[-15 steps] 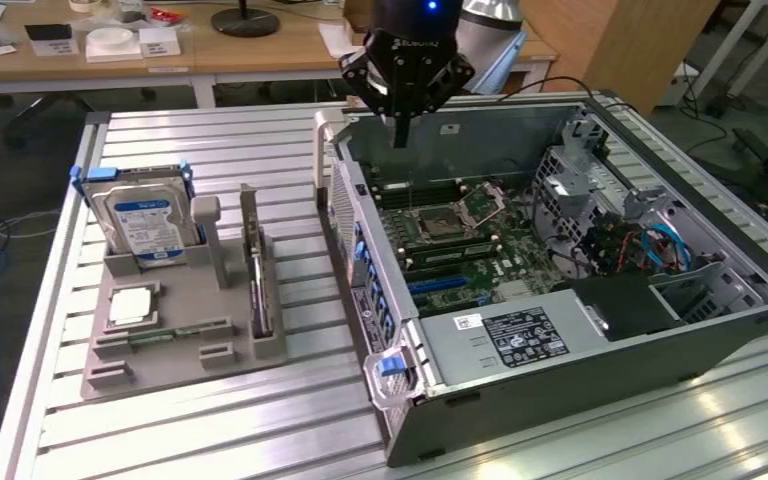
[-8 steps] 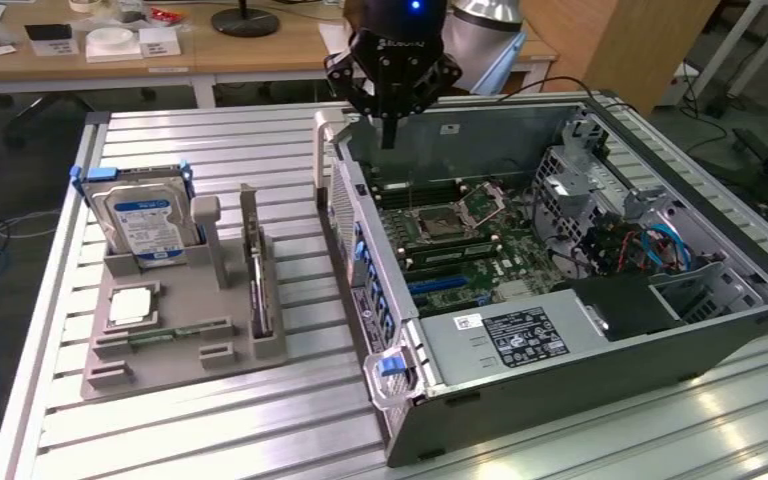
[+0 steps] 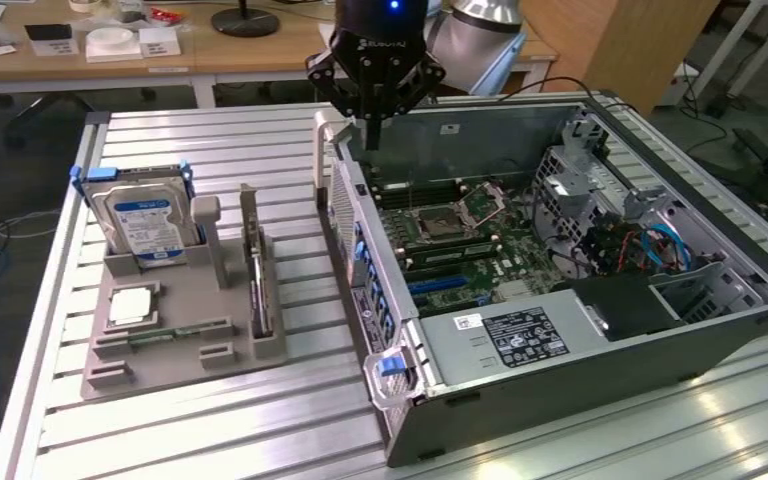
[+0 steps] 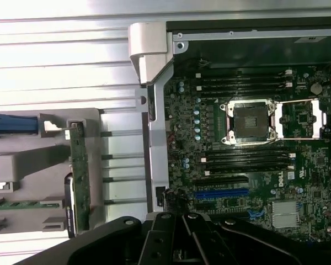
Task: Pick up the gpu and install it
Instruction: 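Reach for the gpu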
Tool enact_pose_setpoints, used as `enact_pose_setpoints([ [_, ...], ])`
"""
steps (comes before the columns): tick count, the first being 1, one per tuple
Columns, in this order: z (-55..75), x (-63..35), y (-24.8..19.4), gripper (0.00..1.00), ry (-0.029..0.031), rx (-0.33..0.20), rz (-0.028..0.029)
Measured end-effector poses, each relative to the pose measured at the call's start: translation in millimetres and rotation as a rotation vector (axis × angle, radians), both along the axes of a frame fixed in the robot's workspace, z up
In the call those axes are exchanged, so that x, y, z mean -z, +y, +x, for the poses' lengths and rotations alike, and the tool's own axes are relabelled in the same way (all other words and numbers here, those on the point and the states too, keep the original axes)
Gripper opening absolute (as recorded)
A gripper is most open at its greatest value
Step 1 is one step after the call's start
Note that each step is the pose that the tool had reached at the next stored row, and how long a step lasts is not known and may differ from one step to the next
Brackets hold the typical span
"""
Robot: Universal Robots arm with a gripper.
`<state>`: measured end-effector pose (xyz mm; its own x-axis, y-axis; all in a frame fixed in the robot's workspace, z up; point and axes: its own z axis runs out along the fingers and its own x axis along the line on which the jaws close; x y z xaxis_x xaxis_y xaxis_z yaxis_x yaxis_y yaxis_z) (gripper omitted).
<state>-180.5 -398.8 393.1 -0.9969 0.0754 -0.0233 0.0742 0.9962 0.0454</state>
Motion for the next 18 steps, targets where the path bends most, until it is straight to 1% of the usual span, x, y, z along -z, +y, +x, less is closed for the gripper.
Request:
enact_pose_setpoints([
  [18, -33.5, 0.0, 0.0, 0.11, 0.0, 0.0, 0.0],
])
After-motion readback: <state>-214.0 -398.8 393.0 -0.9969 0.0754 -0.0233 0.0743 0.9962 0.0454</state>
